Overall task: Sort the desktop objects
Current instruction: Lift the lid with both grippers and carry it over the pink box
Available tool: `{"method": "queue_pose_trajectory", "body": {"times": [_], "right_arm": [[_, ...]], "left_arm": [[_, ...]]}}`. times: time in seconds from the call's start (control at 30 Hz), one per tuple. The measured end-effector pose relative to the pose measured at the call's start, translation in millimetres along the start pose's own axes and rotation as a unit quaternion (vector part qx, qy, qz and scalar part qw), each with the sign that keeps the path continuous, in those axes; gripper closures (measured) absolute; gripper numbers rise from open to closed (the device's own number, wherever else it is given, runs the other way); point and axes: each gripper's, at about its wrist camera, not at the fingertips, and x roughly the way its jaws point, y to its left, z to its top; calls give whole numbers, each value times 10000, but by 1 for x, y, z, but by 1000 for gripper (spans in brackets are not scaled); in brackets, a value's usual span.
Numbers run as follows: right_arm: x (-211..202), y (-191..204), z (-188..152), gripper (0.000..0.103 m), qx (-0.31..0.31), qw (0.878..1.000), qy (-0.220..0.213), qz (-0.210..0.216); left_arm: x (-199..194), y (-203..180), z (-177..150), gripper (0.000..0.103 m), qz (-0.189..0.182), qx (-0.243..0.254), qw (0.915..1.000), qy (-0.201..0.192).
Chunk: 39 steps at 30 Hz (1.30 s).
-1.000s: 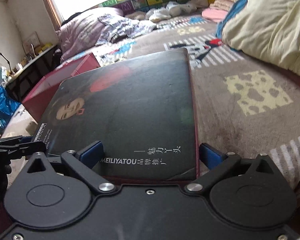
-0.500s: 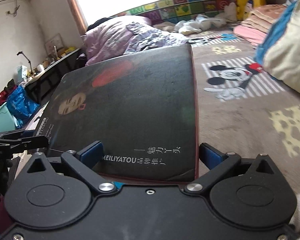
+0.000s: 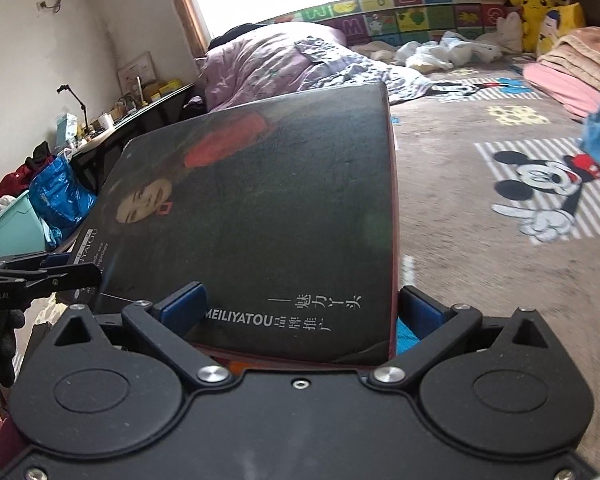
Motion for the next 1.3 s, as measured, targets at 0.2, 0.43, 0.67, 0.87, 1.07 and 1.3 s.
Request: {"method": "queue_pose_trajectory", "body": {"times": [0.2, 0.43, 0.67, 0.87, 1.07, 1.3], "right_arm": [[29, 12, 13, 0, -7, 9999, 97, 79], [52, 26, 24, 0, -7, 9998, 165, 130], [71, 42, 29, 0, -114, 9996, 227, 155], [88, 56, 35, 0, -161, 9993, 280, 181], [105, 66, 42, 0, -188, 9993, 291, 125], [121, 74, 49, 0, -399, 9988, 260, -68]], "left_arm": [[8, 25, 14, 27, 161, 41, 9998, 67], [17, 53, 20, 27, 232, -149, 9996, 97], [23, 86, 24, 26, 276, -426, 9986, 159], [35, 117, 32, 26, 280, -735, 9965, 284], [56, 139, 36, 26, 375, -906, 9944, 396], [79, 155, 37, 26, 411, -1106, 9921, 433]]}}
